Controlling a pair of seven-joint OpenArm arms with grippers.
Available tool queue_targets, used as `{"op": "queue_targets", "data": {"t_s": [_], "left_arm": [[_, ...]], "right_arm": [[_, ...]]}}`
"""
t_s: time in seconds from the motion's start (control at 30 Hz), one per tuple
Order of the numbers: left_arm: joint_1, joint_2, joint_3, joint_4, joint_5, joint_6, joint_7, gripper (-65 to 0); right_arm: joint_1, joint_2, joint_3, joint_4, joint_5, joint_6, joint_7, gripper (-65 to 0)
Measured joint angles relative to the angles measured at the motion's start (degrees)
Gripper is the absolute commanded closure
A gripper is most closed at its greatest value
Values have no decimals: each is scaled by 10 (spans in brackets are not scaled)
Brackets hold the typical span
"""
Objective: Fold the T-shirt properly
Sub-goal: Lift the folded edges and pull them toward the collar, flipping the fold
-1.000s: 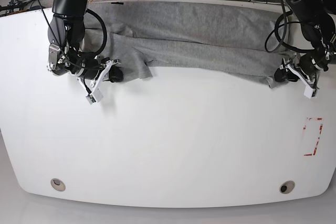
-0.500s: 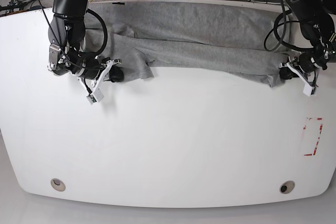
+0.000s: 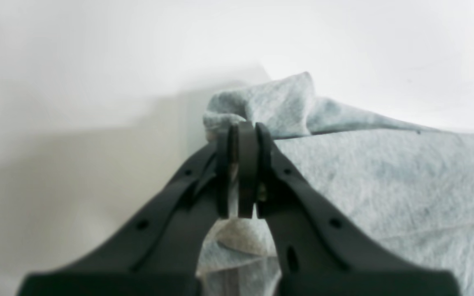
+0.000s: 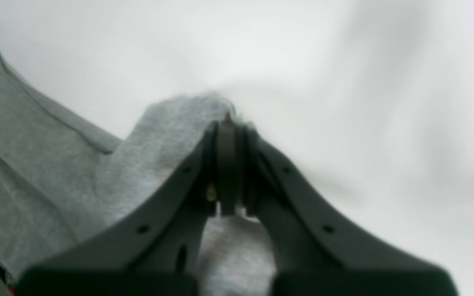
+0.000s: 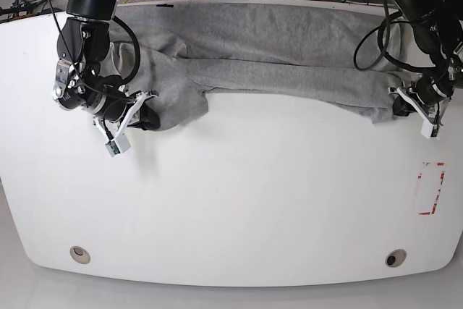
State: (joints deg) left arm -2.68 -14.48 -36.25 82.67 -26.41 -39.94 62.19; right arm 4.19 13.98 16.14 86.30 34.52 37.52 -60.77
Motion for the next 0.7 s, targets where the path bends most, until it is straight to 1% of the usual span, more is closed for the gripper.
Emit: {"op": "queue_targets", "data": {"t_s": [0.1, 0.2, 0.27, 0.3, 0.4, 0.7], "left_arm": [[7, 0, 1, 23, -1, 0, 0, 0], [23, -2, 1, 56, -2, 0, 0, 0], [30, -2, 1, 73, -3, 0, 21, 0], [31, 0, 1, 80, -1, 0, 39, 0], [38, 0, 1, 103, -2, 0, 65, 0], [108, 0, 0, 193, -5, 0, 80, 0]], "right_arm": [[-6, -2, 14, 10, -4, 0, -28, 0], [-15, -1, 35, 51, -7, 2, -46, 0], [-17, 0, 43, 76, -3, 4, -55, 0], [-19, 0, 48, 91, 0, 5, -58, 0], [-38, 0, 53, 127, 0, 5, -65, 0], [-122, 0, 53, 210, 2, 6, -75, 0]]}}
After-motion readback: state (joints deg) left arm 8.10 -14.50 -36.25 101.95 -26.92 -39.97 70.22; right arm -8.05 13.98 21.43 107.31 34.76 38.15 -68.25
